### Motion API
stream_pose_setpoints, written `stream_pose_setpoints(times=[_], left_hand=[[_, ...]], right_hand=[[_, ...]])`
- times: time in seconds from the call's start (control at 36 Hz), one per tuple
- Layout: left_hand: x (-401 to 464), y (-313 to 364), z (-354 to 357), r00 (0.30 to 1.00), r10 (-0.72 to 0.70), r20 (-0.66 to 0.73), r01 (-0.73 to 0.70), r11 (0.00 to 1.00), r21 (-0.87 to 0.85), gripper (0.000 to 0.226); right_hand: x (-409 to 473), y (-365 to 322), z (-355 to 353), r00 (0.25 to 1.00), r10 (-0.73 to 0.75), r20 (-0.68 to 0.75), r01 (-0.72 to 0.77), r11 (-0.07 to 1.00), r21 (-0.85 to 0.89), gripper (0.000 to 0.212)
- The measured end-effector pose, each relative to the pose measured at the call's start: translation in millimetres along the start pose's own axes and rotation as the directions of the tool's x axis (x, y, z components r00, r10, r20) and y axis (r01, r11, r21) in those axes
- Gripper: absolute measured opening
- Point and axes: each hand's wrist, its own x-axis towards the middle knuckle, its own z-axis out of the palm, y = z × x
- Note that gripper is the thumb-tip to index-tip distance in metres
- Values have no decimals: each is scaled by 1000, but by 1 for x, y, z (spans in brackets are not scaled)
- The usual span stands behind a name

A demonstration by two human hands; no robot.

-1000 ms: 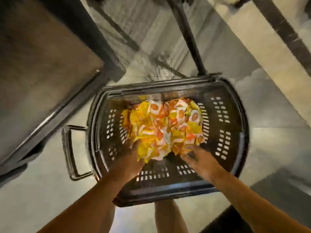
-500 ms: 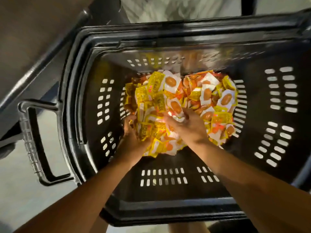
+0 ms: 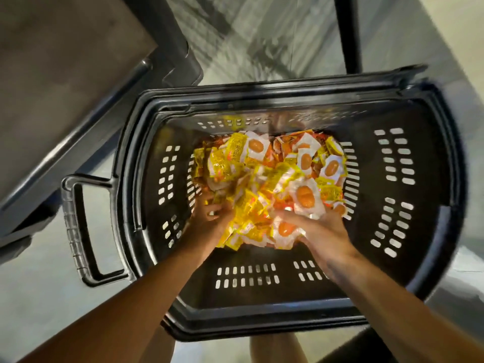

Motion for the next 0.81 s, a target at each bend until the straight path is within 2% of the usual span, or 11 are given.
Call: stream_pose_setpoints(times=[0.08, 0.17, 0.22, 0.31, 0.36, 0.42, 0.47, 0.53, 0.61, 0.75, 0.81], left_hand=[[-4, 8, 2, 996, -83, 22, 84, 995, -54, 61], [-8, 12, 7, 962, -222, 159, 248, 953, -176, 75], [-8, 10, 9, 917, -282, 281, 360, 888, -285, 84], [-7, 9, 13, 788, -155, 596, 480, 761, -436, 88], [-8, 15, 15, 701, -49, 712, 545, 680, -491, 85], [-10, 20, 18, 687, -33, 726, 542, 689, -482, 82], [-11, 27, 16, 718, -56, 694, 486, 754, -442, 72], [-11, 28, 11, 756, -98, 648, 439, 810, -389, 62], [-5, 24, 0, 786, -198, 586, 446, 837, -317, 87], [3, 30, -10, 823, -266, 502, 406, 893, -193, 80], [5, 33, -12, 839, -269, 473, 383, 909, -163, 86]], right_hand=[[-15, -9, -13, 997, 50, 63, -58, 991, 124, 48], [-26, -12, -26, 991, 74, 114, -98, 971, 219, 41], [-30, -12, -32, 987, 93, 133, -127, 951, 280, 50], [-31, -4, -34, 969, 137, 207, -194, 938, 289, 62], [-32, 4, -30, 958, 188, 217, -238, 942, 237, 69], [-33, 10, -22, 960, 176, 218, -211, 965, 154, 61], [-35, 14, -12, 972, 124, 197, -135, 990, 44, 44], [-36, 17, -4, 982, 113, 153, -114, 993, -4, 41], [-35, 20, 3, 984, 112, 140, -107, 993, -42, 42], [-22, 25, 0, 992, 88, 87, -83, 994, -67, 29], [-16, 25, -6, 987, 117, 109, -109, 991, -79, 45]])
